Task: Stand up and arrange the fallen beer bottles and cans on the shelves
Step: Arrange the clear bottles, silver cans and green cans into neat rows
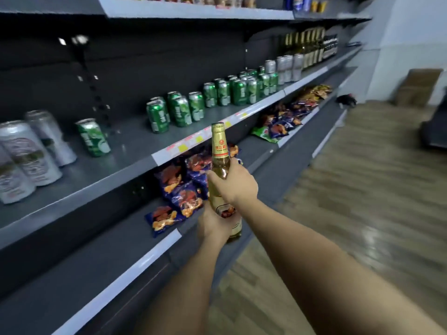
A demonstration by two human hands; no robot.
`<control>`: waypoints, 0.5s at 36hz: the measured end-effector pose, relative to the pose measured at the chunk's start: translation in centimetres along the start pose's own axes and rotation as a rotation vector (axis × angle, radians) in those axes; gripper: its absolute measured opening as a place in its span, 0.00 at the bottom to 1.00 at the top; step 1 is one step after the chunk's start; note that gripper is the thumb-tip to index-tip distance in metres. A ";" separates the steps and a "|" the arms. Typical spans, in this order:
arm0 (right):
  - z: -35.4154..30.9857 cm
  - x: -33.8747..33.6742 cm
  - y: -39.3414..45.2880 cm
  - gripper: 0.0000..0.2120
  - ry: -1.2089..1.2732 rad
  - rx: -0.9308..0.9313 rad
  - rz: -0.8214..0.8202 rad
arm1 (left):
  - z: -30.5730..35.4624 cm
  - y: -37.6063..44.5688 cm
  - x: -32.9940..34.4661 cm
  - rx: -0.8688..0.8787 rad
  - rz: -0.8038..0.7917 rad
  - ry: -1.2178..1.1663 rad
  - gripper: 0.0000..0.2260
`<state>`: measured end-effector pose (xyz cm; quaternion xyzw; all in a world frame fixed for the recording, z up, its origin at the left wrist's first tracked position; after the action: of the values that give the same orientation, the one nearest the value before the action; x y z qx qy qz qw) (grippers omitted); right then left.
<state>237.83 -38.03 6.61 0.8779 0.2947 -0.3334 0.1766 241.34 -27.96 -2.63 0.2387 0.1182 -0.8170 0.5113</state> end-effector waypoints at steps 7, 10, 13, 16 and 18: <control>8.6 -5.1 8.1 0.25 -0.114 0.158 0.102 | 4.1 5.5 12.0 0.048 -0.196 -0.015 0.31; 11.2 -7.1 12.0 0.25 -0.139 0.205 0.150 | 6.0 8.6 16.4 0.066 -0.245 -0.026 0.30; 13.5 -8.7 15.6 0.24 -0.162 0.247 0.180 | 8.0 11.3 20.3 0.085 -0.291 -0.015 0.25; 16.0 -10.2 19.0 0.23 -0.172 0.291 0.202 | 9.8 13.8 24.3 0.118 -0.338 0.010 0.25; 17.8 -11.4 21.2 0.24 -0.181 0.317 0.219 | 11.1 15.2 27.0 0.134 -0.376 0.037 0.26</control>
<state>235.83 -67.78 4.08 0.8879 0.1244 -0.4322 0.0971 242.14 -60.72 -6.12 0.2610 0.1152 -0.8997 0.3304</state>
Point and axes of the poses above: each hand's wrist, its own y-axis towards the middle knuckle, its own x-axis out of the palm, z = x × y, the point moved 7 cm from there along y, towards the middle knuckle, and after that the axes turned 8 degrees about x, right-handed, at the moved point
